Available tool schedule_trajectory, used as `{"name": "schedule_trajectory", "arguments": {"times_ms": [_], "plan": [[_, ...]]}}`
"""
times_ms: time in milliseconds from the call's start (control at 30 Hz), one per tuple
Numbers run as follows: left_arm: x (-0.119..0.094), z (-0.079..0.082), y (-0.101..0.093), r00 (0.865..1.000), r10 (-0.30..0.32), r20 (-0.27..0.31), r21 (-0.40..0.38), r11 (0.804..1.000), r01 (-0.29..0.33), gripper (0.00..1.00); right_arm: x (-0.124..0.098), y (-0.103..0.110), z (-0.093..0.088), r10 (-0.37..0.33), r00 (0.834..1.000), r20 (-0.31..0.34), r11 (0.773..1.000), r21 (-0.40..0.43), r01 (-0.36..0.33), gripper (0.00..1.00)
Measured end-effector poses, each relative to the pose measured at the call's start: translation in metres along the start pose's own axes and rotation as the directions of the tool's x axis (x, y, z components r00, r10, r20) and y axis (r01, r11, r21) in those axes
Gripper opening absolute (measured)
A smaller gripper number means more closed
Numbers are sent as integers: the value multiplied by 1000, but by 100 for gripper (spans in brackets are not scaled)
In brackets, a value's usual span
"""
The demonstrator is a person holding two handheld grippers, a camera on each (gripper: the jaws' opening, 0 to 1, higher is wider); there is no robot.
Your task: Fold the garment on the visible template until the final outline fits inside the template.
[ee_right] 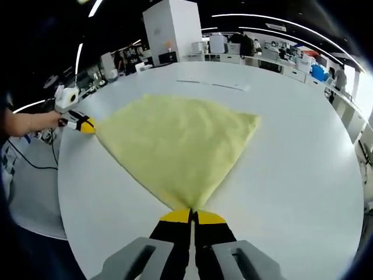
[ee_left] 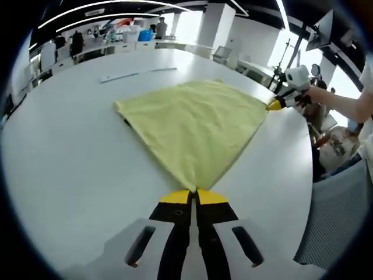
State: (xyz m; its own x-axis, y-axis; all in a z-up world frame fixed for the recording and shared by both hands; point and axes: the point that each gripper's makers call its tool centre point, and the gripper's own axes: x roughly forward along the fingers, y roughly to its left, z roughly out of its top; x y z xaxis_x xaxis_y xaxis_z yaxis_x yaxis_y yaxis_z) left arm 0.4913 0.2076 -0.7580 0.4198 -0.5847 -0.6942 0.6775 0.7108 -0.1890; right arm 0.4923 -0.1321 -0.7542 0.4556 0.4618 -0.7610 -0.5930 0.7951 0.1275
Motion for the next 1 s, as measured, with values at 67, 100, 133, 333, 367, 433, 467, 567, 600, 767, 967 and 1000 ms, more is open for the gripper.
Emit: {"name": "schedule_trajectory", "arguments": {"times_ms": [67,100,133,333,367,433,467,567,600,767,967,1000], "plan": [[-1,1,1,1000,3,4,-12,1000,-3,0,-1,-2,-1,-6,1000,-1,1000,-7,6,0],[-2,1,1,1000,4,1,-10,1000,-4,0,-1,-4,-1,-14,1000,-6,1000,-13,14,0],[-2,1,1,1000,8,-3,-6,1000,-8,0,-1,-4,-2,-17,1000,-9,1000,-16,17,0],[-4,-2,-2,999,18,-27,11,1000,-17,0,-2,-6,-5,-23,999,-26,999,-36,22,0],[-4,-2,-2,999,18,-27,13,1000,-18,0,-3,-5,-6,-22,999,-27,999,-35,21,0],[-5,-3,-3,999,18,-26,13,1000,-18,0,-4,-5,-8,-19,999,-27,999,-32,19,0],[-5,-3,-3,999,19,-26,10,1000,-19,0,-4,-5,-8,-18,999,-28,999,-32,17,0],[-5,-4,-3,999,24,-29,13,1000,-23,0,-4,-3,-9,-15,999,-32,999,-37,14,0],[-5,-4,-3,999,25,-30,13,1000,-25,0,-5,-2,-10,-14,999,-36,999,-37,12,0],[-6,-5,-4,999,26,-41,23,999,-25,0,-6,1,-13,-13,999,-39,999,-38,12,0],[-9,-10,-8,999,25,-46,29,999,-24,0,-9,5,-17,-8,999,-47,999,-42,6,0],[-9,-10,-9,999,24,-46,29,999,-23,0,-10,7,-19,-9,999,-47,999,-40,7,0]]}}
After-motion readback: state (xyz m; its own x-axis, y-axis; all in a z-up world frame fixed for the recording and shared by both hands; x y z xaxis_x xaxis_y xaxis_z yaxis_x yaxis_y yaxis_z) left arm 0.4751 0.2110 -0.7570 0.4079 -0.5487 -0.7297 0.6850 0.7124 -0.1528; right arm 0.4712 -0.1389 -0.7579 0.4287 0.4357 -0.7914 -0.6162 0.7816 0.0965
